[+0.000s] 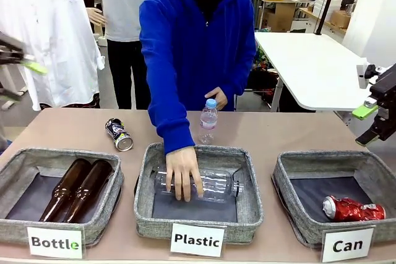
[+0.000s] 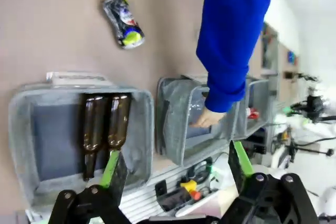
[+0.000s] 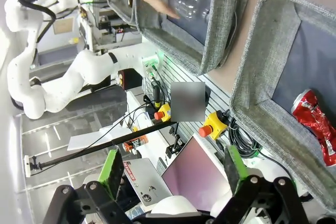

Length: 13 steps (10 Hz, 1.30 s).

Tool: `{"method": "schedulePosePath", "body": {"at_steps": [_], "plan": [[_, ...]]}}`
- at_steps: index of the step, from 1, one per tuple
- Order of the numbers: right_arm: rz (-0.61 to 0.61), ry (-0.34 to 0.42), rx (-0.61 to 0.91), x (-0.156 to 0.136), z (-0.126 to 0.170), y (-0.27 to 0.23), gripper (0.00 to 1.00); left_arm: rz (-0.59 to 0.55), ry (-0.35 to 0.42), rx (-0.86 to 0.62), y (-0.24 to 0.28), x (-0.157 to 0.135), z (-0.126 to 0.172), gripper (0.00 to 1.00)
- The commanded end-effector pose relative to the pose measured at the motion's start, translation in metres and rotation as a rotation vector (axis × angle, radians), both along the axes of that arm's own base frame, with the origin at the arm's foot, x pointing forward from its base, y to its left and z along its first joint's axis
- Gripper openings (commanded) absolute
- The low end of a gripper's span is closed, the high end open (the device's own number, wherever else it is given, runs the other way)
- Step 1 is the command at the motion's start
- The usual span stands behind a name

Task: Sort the can waste into the basket.
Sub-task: Pick up the can waste from the table and place it in the right Fabric basket.

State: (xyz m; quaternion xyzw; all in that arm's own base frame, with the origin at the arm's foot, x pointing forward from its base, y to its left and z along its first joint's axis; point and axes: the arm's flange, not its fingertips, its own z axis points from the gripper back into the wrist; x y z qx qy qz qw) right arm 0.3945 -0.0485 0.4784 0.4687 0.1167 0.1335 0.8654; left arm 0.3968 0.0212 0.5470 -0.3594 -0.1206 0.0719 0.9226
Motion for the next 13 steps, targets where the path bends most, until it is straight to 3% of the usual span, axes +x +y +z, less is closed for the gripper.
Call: {"method": "schedulePosePath", "body": {"at_steps": [1, 3, 5, 7, 9, 11, 13], "plan": [[0.005, -0.023, -0.006, 0.0, 0.0, -0.002, 1.0, -0.023, 0.059, 0.03, -0.033, 0.036, -0.013, 1.0], [0.005, -0.023, -0.006, 0.0, 0.0, -0.002, 1.0, -0.09, 0.092, 0.066, -0.071, 0.053, -0.025, 1.0], [0.005, -0.023, -0.006, 0.0, 0.0, -0.002, 1.0, -0.166, 0.056, -0.036, -0.029, 0.037, -0.001, 1.0], [0.005, -0.023, -0.006, 0.0, 0.0, -0.002, 1.0, -0.048, -0.038, -0.097, 0.054, -0.009, 0.01, 1.0], [0.005, -0.023, -0.006, 0.0, 0.0, -0.002, 1.0, 0.063, -0.095, -0.154, 0.113, -0.054, 0.0, 1.0], [0.005, -0.023, -0.006, 0.0, 0.0, -0.002, 1.0, 0.138, -0.142, -0.227, 0.146, -0.085, -0.012, 1.0], [0.005, -0.023, -0.006, 0.0, 0.0, -0.002, 1.0, 0.137, -0.162, -0.242, 0.144, -0.09, -0.012, 1.0]]}}
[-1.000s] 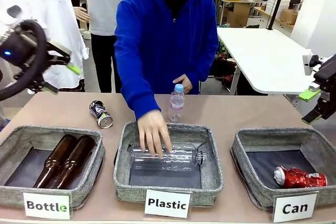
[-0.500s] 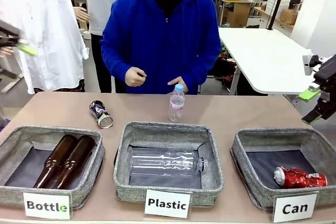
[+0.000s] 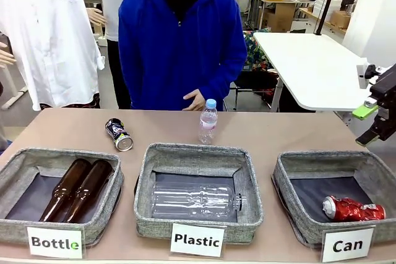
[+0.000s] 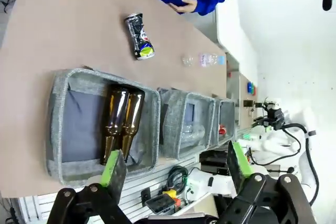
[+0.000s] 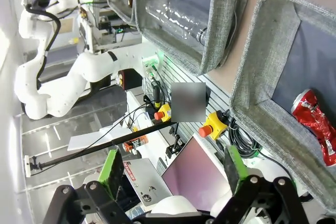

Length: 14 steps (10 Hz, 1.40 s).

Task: Sort the can waste into the basket.
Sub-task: Pick up the can waste from the table and place it in the right Fabric basket.

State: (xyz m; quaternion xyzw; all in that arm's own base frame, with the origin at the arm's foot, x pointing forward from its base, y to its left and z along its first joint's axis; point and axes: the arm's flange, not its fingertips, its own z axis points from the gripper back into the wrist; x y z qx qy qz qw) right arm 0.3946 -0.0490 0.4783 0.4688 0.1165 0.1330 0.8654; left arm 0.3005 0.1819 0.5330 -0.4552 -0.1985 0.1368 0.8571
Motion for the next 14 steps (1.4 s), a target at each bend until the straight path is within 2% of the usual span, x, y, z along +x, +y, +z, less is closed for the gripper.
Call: {"method": "schedulePosePath", "body": {"at_steps": [1, 3, 4, 7, 8, 9, 10, 12, 13, 14], "plan": [[0.006, -0.023, -0.006, 0.0, 0.0, -0.002, 1.0, -0.03, -0.026, 0.036, -0.031, 0.011, 0.008, 1.0], [0.006, -0.023, -0.006, 0.0, 0.0, -0.002, 1.0, -0.032, 0.038, 0.212, -0.086, 0.041, 0.026, 1.0], [0.006, -0.023, -0.006, 0.0, 0.0, -0.002, 1.0, -0.073, 0.095, 0.302, -0.121, 0.069, 0.028, 1.0], [0.006, -0.023, -0.006, 0.0, 0.0, -0.002, 1.0, -0.106, 0.209, 0.552, -0.219, 0.131, 0.008, 1.0], [0.006, -0.023, -0.006, 0.0, 0.0, -0.002, 1.0, -0.084, 0.21, 0.651, -0.251, 0.146, 0.0, 1.0], [0.006, -0.023, -0.006, 0.0, 0.0, -0.002, 1.0, -0.112, 0.209, 0.737, -0.283, 0.16, -0.007, 1.0], [0.006, -0.023, -0.006, 0.0, 0.0, -0.002, 1.0, -0.078, 0.158, 0.822, -0.307, 0.173, -0.014, 1.0], [0.006, -0.023, -0.006, 0.0, 0.0, -0.002, 1.0, -0.2, 0.155, 0.905, -0.341, 0.194, -0.041, 1.0], [0.006, -0.023, -0.006, 0.0, 0.0, -0.002, 1.0, -0.182, 0.184, 0.87, -0.344, 0.203, -0.047, 1.0], [0.006, -0.023, -0.006, 0.0, 0.0, -0.002, 1.0, -0.181, 0.144, 0.864, -0.336, 0.179, -0.038, 1.0]]}}
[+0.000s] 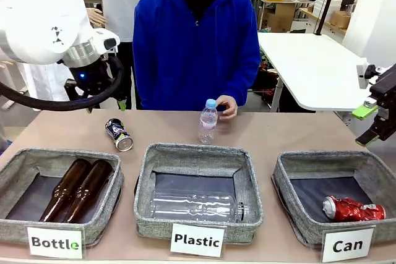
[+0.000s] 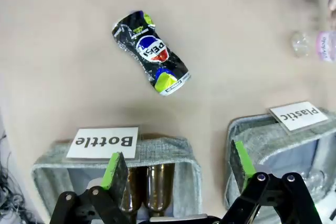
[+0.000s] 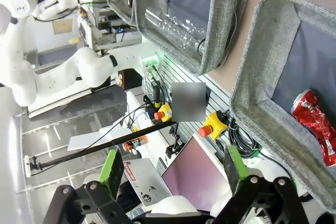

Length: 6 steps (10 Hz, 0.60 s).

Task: Sort the can waste into the basket.
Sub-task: Pick up the can waste from the table and place it in the right Fabric basket.

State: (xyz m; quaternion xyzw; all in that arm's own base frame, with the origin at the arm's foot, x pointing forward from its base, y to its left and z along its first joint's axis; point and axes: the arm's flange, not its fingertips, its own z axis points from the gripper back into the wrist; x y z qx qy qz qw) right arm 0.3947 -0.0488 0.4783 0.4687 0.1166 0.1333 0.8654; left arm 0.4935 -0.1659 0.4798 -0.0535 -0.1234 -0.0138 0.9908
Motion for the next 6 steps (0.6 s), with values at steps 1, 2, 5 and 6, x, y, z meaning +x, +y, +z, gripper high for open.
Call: {"method": "schedulePosePath", "body": {"at_steps": [1, 2, 5, 6], "plan": [[0.006, -0.023, -0.006, 0.0, 0.0, -0.002, 1.0, 0.021, -0.025, -0.017, 0.012, -0.014, 0.015, 1.0], [0.006, -0.023, -0.006, 0.0, 0.0, -0.002, 1.0, 0.021, -0.025, -0.017, 0.012, -0.014, 0.015, 1.0], [0.006, -0.023, -0.006, 0.0, 0.0, -0.002, 1.0, 0.014, 0.102, 0.015, 0.003, 0.032, -0.016, 1.0], [0.006, -0.023, -0.006, 0.0, 0.0, -0.002, 1.0, 0.013, 0.119, 0.007, 0.001, 0.042, -0.019, 1.0]]}}
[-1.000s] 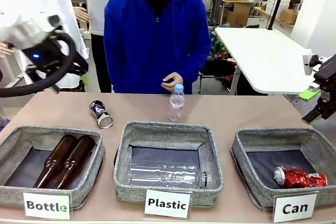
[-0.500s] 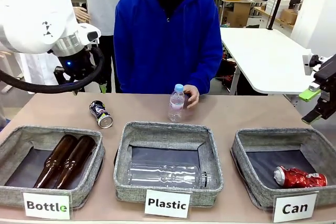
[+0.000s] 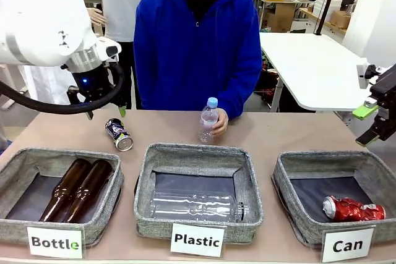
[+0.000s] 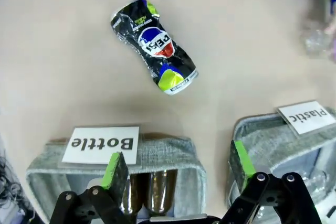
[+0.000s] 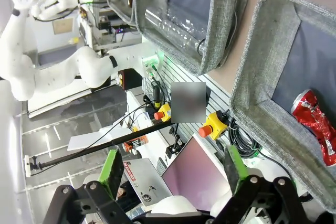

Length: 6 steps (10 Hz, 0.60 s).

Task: Sort the can waste into the basket.
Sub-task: Pick up the can waste from the table and place it in the right Fabric basket.

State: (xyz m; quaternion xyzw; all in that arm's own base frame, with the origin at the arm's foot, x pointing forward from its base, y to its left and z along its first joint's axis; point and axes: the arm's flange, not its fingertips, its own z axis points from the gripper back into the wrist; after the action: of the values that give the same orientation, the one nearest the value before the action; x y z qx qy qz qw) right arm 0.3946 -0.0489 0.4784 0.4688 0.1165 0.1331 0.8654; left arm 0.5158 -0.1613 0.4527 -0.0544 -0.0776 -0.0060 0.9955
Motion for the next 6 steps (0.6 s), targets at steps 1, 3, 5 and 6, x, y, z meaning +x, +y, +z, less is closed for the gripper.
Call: {"method": "schedulePosePath", "body": {"at_steps": [1, 3, 5, 6], "plan": [[0.006, -0.023, -0.006, 0.0, 0.0, -0.002, 1.0, -0.001, 0.059, 0.01, -0.005, 0.027, 0.0, 1.0], [0.006, -0.023, -0.006, 0.0, 0.0, -0.002, 1.0, 0.029, 0.126, 0.011, -0.002, 0.044, -0.021, 1.0], [0.006, -0.023, -0.006, 0.0, 0.0, -0.002, 1.0, 0.09, 0.15, 0.011, 0.004, 0.048, -0.032, 1.0], [0.006, -0.023, -0.006, 0.0, 0.0, -0.002, 1.0, 0.308, 0.131, 0.014, 0.007, 0.051, -0.037, 1.0]]}}
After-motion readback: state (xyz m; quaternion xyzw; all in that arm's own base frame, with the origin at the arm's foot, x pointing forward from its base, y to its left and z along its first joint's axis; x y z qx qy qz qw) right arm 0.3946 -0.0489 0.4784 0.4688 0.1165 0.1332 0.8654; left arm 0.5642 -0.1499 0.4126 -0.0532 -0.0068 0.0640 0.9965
